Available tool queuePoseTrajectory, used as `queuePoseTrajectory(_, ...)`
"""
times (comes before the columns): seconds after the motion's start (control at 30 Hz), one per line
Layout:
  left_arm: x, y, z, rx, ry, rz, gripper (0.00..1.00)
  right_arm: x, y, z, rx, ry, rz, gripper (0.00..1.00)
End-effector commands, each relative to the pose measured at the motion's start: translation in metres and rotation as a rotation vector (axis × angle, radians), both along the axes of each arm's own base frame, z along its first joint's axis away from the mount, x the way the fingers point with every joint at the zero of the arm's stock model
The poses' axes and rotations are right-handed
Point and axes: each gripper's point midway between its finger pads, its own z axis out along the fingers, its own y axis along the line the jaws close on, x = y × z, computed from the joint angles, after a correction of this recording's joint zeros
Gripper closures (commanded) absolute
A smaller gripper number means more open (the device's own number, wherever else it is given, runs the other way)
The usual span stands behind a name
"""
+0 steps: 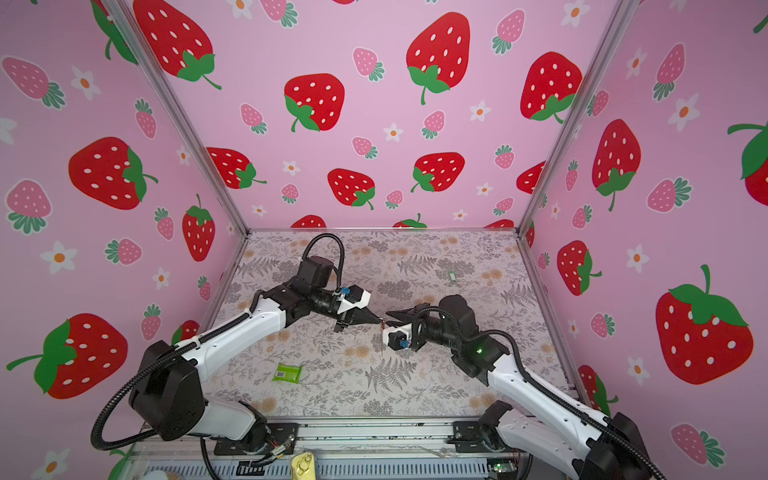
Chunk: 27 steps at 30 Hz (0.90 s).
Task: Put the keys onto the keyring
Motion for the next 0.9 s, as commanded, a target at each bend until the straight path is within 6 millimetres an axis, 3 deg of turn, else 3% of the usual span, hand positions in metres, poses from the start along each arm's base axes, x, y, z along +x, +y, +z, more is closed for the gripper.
queuePoseTrajectory(0.0, -0.001, -0.003, 0.019, -0.040, -0.041, -0.035, 1.00, -0.006, 0.006, 0.013, 0.013, -0.028, 0.054, 0.79)
queuePoseTrajectory(0.5, 0.001, -0.003, 0.027, -0.064, -0.056, -0.013, 1.00, -0.003, 0.002, 0.003, -0.006, -0.018, 0.015, 0.99)
queuePoseTrajectory(0.87, 0.009, -0.005, 0.034, -0.092, -0.074, 0.038, 1.00, -0.001, 0.004, -0.012, -0.059, 0.004, -0.003, 1.00)
